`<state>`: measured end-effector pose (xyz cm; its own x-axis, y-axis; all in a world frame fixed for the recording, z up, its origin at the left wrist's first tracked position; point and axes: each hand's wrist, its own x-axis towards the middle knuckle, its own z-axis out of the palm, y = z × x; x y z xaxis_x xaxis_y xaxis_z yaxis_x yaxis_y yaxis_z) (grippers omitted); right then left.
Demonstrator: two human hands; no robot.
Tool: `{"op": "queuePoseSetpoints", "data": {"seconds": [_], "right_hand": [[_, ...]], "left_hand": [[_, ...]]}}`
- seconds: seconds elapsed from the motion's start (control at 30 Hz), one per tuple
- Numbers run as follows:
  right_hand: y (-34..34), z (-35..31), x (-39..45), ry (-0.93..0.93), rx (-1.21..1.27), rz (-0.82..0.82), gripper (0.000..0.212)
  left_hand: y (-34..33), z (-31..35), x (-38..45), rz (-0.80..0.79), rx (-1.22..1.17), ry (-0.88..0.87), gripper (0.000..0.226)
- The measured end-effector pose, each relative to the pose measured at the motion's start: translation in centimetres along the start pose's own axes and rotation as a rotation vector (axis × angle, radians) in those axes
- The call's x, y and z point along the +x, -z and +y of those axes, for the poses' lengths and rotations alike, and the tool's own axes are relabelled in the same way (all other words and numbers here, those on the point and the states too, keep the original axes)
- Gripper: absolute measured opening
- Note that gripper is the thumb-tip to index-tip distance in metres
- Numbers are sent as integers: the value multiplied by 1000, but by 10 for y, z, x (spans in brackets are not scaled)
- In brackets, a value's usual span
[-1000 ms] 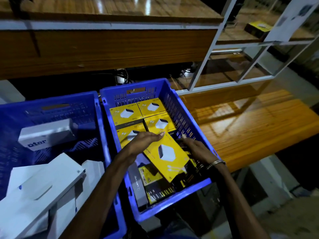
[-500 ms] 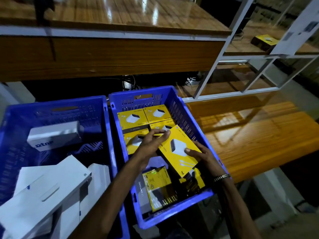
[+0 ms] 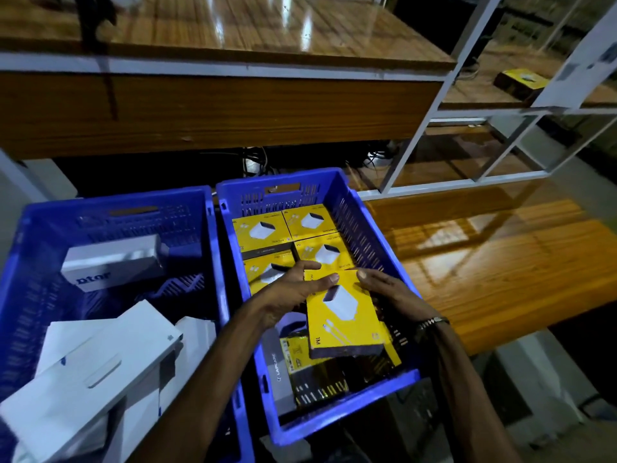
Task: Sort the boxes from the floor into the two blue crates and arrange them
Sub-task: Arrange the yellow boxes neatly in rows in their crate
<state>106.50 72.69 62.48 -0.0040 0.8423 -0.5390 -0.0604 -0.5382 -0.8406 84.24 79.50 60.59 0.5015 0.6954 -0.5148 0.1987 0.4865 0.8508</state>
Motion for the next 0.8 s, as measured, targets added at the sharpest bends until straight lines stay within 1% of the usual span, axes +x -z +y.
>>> {"op": "queuePoseSetpoints", "data": {"seconds": [0.1,0.17,0.2,0.23,0.27,0.3,0.33,0.37,0.43,0.5,0.6,0.7,0.77,0.8], "right_hand": [[-3,-10,-1,-3,-65,-50,55],[-3,-10,6,5,-33,17,53],[-4,-8,10,24,3,91,52],[-4,-5,14,51,44,174,49],[-6,-2,17,89,92,242,44],[-8,0,20,124,138,289,38],[-11,3,22,146,173,314,34],[-14,7,25,142,195,329,30],[-25,14,30,110,208,343,24],[-38,16,35,98,187,323,20],[-59,13,48,54,123,272,20],[-78,6,61,-89,64,145,18],[-92,0,68,-120,50,91,16],[-98,-1,74,-118,35,103,18]], "left_hand": [[-4,0,1,-64,10,-10,82],[-6,3,-1,-6,4,-19,78],[-6,3,-1,71,45,-54,76],[-5,1,1,171,155,-126,77],[-3,-3,3,269,316,-220,80],[-1,-6,3,333,491,-309,85],[-1,-7,2,358,652,-374,89],[-1,-10,3,355,793,-401,94],[-2,-12,2,352,1041,-366,102],[0,-14,3,408,1217,-322,110],[17,-4,3,460,1398,-266,118],[42,18,-1,449,1547,-229,114],[54,29,-2,453,1681,-218,115],[58,33,-1,441,1733,-204,116]]}}
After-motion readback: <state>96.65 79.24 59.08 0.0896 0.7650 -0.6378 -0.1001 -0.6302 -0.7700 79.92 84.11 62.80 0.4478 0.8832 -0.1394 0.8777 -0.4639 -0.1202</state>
